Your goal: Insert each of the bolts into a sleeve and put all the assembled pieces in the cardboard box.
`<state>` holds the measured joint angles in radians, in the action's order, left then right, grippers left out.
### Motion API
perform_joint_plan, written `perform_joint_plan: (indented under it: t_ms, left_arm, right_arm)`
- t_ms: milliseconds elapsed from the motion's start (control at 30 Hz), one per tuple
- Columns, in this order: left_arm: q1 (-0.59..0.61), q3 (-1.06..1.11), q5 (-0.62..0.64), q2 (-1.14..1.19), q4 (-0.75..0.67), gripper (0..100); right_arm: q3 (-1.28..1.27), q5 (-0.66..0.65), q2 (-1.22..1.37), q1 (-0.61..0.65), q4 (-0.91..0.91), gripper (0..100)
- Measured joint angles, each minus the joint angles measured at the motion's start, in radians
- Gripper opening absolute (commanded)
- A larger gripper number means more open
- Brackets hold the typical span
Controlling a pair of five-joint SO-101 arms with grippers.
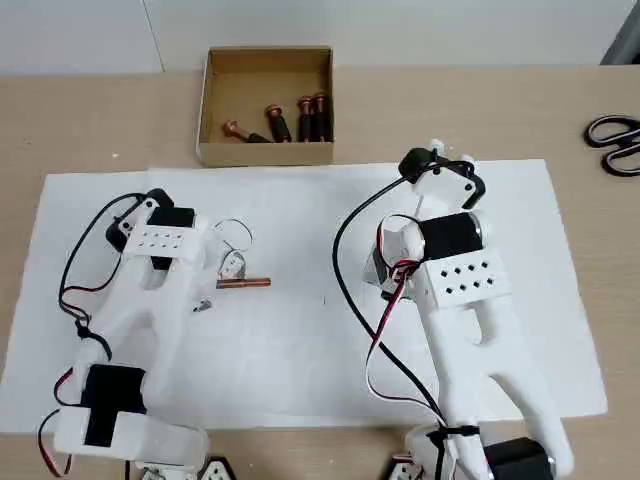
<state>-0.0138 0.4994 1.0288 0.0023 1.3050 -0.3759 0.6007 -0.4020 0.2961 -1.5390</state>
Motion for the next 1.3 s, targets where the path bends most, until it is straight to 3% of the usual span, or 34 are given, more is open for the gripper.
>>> perform_joint_plan:
  t_ms: [133,400,1167,1300]
  left_arm:
    - [0.0,0.003,0.0,0.0,-0.029,23]
    - [0.0,0.003,0.038,0.0,-0.098,9]
    - [-0.046,0.104,0.048,-0.006,-0.135,9]
    - [-0.031,0.103,0.048,-0.008,-0.138,1]
  right_arm:
    - [0.0,0.0,0.0,0.0,0.0,0.4]
    - [0.0,0.0,0.0,0.0,0.0,0.4]
    - [0.0,0.0,0.0,0.0,0.0,0.4]
    - [0.0,0.0,0.0,0.0,0.0,0.4]
